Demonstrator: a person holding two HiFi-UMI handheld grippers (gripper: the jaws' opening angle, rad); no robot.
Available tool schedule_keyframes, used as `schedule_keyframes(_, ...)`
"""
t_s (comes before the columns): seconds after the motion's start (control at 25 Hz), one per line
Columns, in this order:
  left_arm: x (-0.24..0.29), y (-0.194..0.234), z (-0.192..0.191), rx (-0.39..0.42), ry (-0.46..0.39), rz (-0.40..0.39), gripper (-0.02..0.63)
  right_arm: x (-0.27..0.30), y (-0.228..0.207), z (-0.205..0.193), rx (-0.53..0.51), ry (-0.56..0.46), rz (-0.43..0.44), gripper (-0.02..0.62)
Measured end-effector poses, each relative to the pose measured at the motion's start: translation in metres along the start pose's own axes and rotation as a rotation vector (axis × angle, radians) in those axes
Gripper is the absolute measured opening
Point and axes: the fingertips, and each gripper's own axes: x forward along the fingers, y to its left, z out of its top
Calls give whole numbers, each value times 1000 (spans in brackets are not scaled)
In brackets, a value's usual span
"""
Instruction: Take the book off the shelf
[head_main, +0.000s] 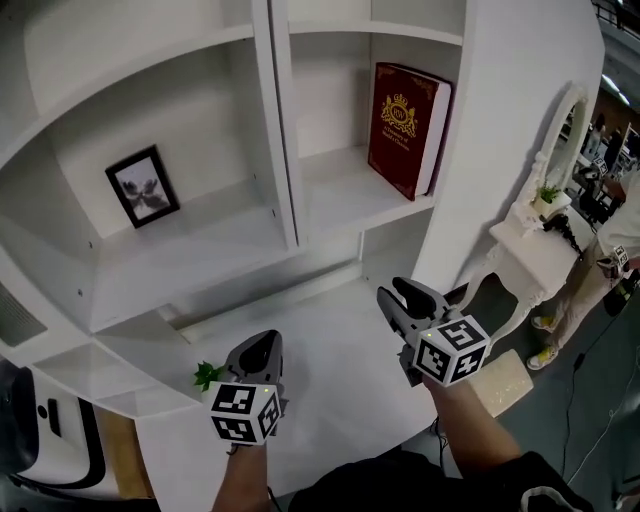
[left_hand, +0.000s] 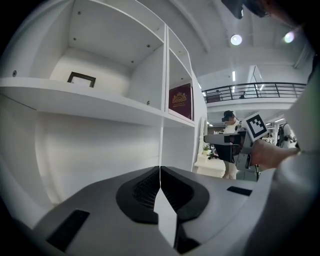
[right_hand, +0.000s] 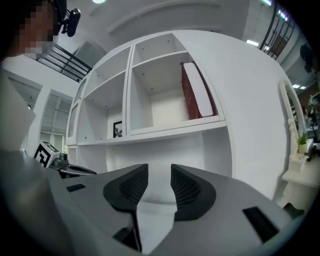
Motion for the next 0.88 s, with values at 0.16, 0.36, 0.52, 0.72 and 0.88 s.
schedule_keyframes(0.16, 14, -11, 11, 13, -1, -41, 12, -9, -29, 20, -13, -4, -76, 165)
schedule_keyframes(0.36, 36, -29, 31, 21, -4, -74, 12, -20, -64, 60, -54, -43, -128, 187)
schedule_keyframes(0.52, 54, -53, 45, 27, -6, -103, 12, -15, -79, 90, -94, -57, -114, 216)
schedule_keyframes(0.72, 74, -82, 56, 38, 4, -140, 12, -2, -86, 116, -142, -64, -87, 231)
schedule_keyframes(0.88, 84, -101, 67, 59, 1, -163, 12, 11, -93, 127, -168, -41, -63, 256)
